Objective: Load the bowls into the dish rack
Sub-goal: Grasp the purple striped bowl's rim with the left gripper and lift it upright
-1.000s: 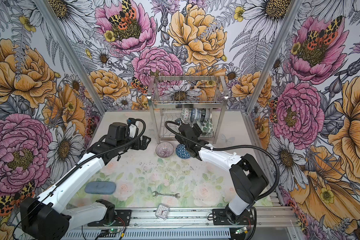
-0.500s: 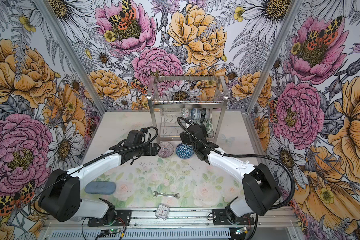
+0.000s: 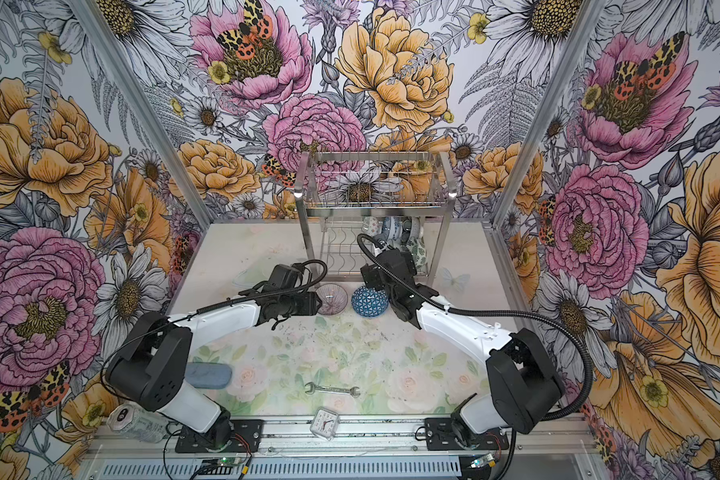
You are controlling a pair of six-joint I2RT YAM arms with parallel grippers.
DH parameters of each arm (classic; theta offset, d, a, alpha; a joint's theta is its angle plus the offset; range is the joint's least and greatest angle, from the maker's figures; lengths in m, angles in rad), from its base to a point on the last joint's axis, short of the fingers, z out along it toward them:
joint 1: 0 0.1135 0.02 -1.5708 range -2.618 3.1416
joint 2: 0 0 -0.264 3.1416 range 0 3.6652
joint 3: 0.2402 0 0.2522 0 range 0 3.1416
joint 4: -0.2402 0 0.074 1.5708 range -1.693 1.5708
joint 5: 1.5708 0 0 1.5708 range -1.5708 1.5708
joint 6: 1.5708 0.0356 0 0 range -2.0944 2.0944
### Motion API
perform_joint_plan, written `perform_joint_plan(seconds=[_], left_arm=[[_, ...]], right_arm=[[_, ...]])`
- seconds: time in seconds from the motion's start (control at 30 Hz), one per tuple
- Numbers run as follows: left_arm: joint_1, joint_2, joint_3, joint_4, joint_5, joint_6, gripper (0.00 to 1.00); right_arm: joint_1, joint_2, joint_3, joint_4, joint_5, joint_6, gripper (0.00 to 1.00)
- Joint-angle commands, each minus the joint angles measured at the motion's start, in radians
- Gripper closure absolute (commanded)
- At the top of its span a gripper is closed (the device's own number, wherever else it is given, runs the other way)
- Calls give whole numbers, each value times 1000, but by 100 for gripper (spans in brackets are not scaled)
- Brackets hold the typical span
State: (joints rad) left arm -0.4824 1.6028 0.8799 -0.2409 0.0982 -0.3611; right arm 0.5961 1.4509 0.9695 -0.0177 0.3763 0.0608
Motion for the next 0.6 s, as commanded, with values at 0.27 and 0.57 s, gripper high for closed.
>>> perform_joint_plan(seconds=[0.27,0.57], left_arm=[[1,65,59,64,-1,-15,77],[42,1,55,-14,-30,5,100]], right_arm=[[-5,-39,-3,-8,-14,13,0],[-5,-45,9,-26,-36,8,0]])
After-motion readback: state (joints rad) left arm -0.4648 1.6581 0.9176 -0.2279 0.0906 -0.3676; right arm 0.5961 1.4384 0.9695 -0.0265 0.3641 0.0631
